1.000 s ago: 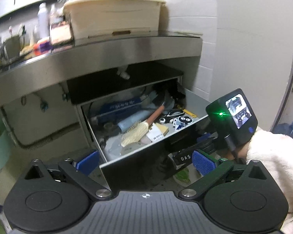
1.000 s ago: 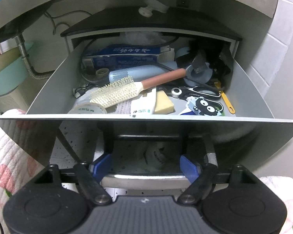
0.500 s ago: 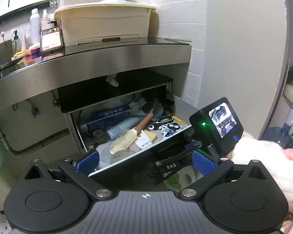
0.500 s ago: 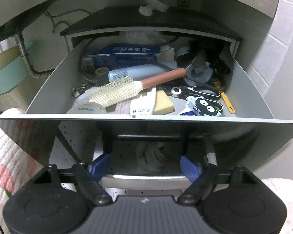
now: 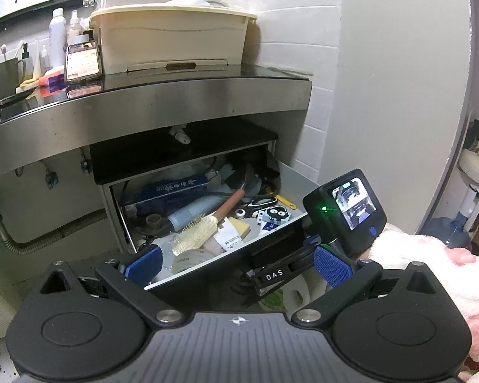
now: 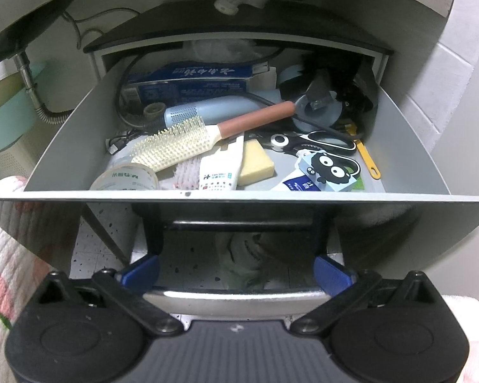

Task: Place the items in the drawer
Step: 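Push the drawer front inward with the right gripper until closed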

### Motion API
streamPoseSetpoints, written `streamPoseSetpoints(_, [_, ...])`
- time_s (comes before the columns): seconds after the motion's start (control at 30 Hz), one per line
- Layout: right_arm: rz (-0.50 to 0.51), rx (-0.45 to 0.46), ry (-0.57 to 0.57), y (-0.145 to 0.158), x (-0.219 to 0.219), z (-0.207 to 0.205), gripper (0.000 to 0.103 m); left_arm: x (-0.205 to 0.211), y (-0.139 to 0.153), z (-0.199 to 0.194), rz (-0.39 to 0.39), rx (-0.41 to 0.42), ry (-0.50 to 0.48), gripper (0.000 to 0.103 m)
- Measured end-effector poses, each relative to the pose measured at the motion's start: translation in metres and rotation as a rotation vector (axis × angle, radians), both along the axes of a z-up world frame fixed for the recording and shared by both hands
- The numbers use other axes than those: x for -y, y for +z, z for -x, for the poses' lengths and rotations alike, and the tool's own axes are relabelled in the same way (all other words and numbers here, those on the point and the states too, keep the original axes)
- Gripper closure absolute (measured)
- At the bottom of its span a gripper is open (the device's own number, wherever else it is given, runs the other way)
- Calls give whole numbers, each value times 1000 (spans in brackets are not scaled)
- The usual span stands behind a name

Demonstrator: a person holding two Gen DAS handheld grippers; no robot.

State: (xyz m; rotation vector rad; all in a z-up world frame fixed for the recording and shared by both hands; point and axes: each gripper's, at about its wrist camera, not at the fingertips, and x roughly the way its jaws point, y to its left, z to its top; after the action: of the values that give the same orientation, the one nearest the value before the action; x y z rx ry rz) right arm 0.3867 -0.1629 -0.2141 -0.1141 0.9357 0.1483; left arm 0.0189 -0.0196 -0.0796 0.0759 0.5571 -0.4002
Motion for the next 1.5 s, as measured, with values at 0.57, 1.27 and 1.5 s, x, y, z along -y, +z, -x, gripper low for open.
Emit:
streamPoseSetpoints(0.57, [8,-30,5,1,-1,-6,0,-1,6,1,27,-4,-4,0])
streamPoseSetpoints(1.27, [4,-13,8,-6,0,-13,0,-9,10,4,52,8,29,0])
streamPoseSetpoints(1.5, [5,-12,7,-3,1,-3,0,-10,12,2,59,3,30,0])
